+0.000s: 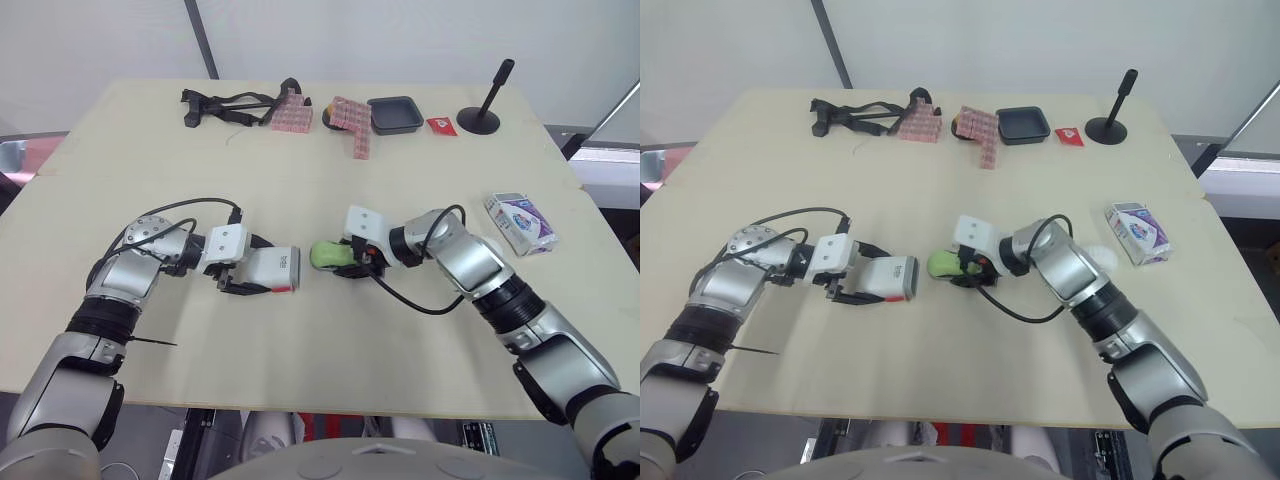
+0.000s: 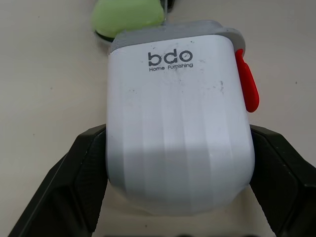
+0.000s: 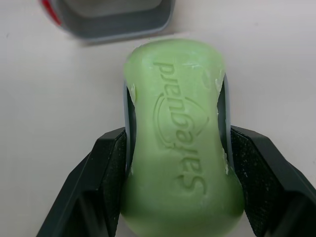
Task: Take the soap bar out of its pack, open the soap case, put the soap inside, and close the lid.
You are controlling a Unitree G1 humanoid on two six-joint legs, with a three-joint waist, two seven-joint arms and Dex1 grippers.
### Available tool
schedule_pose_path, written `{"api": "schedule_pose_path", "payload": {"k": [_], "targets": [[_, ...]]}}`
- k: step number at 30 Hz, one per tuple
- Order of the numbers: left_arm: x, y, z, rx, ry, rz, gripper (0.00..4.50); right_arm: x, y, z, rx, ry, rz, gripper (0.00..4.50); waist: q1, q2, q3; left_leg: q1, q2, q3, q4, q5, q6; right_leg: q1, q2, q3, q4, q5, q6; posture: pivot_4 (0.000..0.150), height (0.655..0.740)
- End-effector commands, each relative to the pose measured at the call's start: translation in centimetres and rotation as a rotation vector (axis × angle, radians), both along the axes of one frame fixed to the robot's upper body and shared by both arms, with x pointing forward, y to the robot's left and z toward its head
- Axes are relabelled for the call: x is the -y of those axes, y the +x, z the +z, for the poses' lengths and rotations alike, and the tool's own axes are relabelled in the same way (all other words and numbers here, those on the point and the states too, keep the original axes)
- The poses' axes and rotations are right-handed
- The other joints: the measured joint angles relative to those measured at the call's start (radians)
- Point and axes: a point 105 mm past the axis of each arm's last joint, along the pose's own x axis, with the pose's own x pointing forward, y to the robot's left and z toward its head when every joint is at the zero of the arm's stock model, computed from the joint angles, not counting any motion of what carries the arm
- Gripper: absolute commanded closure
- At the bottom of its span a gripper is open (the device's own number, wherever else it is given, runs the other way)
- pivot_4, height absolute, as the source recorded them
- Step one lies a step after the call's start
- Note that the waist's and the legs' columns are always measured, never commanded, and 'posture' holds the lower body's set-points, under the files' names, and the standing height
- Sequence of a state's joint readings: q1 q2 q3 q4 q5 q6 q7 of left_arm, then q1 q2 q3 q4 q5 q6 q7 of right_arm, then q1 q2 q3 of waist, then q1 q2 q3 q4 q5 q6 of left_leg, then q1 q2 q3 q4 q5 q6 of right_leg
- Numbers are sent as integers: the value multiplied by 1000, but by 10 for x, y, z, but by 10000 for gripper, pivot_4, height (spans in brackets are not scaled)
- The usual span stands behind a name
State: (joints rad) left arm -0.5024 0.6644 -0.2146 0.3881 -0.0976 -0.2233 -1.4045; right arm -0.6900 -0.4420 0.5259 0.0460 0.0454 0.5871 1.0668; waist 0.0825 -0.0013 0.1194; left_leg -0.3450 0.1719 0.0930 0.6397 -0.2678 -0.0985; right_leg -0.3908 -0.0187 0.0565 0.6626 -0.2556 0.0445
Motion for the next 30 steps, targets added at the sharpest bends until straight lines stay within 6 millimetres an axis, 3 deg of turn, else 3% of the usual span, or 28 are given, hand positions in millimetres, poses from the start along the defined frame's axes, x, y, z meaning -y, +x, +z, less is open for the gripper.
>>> {"api": "schedule_pose_path", "payload": {"k": [1, 10, 30], "targets": [[0, 2, 9, 21, -33, 11, 10319, -5, -7, 29, 76, 23, 109, 19315, -1, 0, 0, 0, 0, 0, 0, 0, 0, 0, 0, 0, 0, 0, 0, 1500, 7400], [14, 0, 9, 18, -74, -5, 10319, -9, -22, 29, 44, -20, 163, 19315, -1, 0, 0, -1, 1, 0, 0, 0, 0, 0, 3, 3, 0, 0, 0, 1500, 7400], [23, -3, 10, 22, -90, -20, 10319, -33, -16, 27, 43, -47, 155, 19315, -2, 0, 0, -1, 1, 0, 0, 0, 0, -1, 3, 2, 0, 0, 0, 1500, 7400]]}}
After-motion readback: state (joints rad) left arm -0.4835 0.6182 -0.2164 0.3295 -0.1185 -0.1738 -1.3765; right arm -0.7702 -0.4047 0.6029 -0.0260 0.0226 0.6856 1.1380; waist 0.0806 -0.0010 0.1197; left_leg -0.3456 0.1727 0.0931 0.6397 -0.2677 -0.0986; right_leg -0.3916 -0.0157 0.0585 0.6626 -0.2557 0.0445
